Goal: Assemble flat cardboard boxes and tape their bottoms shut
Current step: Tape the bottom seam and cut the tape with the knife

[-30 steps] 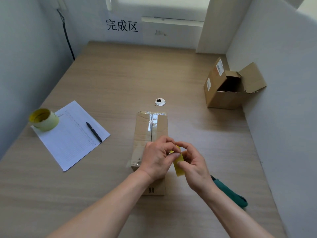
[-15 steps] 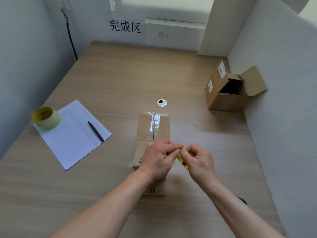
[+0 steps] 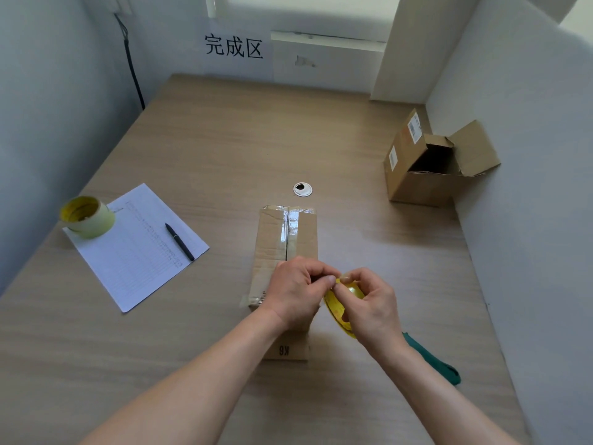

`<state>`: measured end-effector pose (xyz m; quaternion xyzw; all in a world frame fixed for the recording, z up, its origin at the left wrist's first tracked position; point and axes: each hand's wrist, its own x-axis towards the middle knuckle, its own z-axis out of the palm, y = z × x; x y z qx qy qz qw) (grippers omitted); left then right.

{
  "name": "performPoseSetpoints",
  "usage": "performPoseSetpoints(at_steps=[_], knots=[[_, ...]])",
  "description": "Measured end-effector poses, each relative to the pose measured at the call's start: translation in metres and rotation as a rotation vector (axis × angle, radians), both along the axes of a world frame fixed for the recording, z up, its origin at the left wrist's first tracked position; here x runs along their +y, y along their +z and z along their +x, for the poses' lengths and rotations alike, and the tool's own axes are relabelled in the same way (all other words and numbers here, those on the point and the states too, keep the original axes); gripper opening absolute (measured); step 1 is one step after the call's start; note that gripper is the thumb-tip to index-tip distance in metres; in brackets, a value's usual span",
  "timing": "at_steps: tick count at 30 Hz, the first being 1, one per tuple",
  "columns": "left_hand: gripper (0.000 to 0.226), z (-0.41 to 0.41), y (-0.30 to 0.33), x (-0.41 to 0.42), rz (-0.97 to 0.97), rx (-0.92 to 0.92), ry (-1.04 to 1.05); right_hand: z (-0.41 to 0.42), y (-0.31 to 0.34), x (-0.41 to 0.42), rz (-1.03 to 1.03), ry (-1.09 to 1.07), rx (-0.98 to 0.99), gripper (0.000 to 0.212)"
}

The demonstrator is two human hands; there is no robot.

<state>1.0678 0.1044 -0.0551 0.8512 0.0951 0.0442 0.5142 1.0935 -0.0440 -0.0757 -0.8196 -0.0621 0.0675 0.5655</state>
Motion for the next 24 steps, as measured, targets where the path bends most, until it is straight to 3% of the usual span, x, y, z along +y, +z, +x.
performPoseSetpoints(at_steps=[5, 10, 14, 21, 24], knots=[[0.011, 0.0, 0.0, 0.0, -0.056, 0.018, 0.012, -0.003, 0.003, 0.001, 0.001, 0.034, 0.011, 0.015], [0.012, 0.0, -0.004, -0.001, -0.082, 0.016, 0.024, 0.002, 0.005, -0.002, 0.081, 0.077, 0.124, 0.027], [0.011, 0.001, -0.004, -0.001, -0.05, 0.011, 0.023, 0.006, 0.005, 0.0, 0.079, 0.044, 0.038, 0.031], [0.025, -0.003, -0.001, -0.003, 0.186, -0.058, -0.033, 0.003, 0.006, -0.002, -0.034, -0.032, -0.103, 0.037], [0.036, -0.005, -0.001, 0.003, 0.003, -0.06, 0.029, 0.003, 0.005, -0.024, -0.188, -0.078, -0.172, 0.036]])
